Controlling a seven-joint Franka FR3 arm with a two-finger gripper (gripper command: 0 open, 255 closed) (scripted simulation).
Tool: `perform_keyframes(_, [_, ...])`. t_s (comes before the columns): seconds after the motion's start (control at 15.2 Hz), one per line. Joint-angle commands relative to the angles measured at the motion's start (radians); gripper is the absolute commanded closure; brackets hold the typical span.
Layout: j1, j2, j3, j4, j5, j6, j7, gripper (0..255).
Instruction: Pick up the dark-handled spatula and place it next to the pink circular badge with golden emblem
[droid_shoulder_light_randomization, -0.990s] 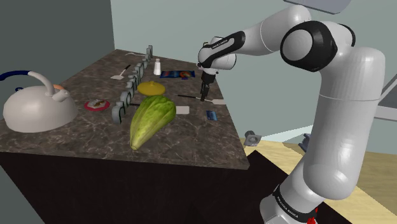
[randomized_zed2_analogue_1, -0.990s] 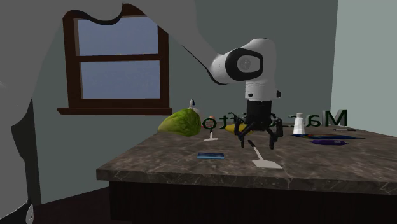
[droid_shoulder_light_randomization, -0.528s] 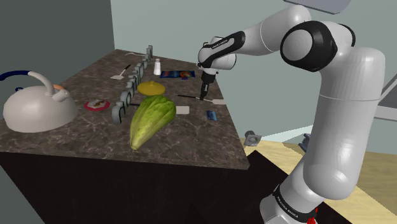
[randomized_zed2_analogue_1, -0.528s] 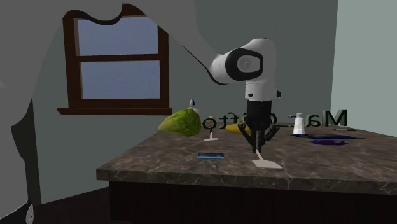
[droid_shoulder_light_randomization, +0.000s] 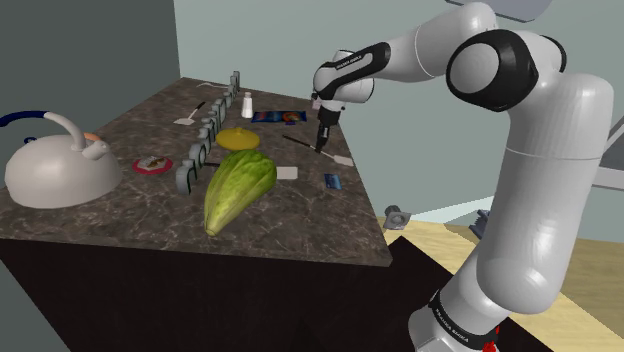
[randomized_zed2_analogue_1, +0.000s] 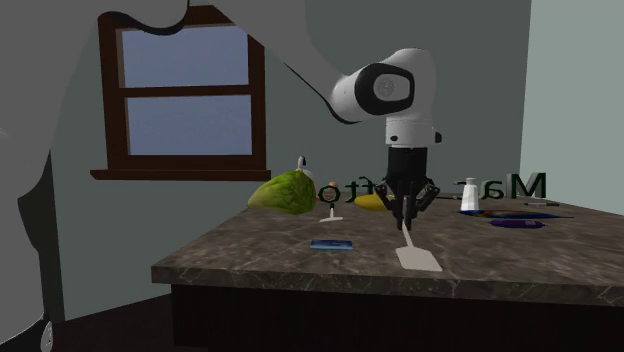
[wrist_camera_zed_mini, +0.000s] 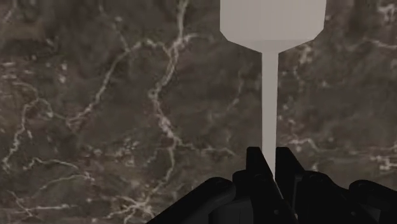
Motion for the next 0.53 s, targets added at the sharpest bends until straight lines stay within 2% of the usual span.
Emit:
perform_keyframes(0.0, [0.001, -0.010, -0.002, 0.012, -0.005, -0.022, 0.005, 255])
perform_keyframes(0.46, [0.004, -0.046, -0.008, 0.059, -0.023, -0.103, 0.020, 255])
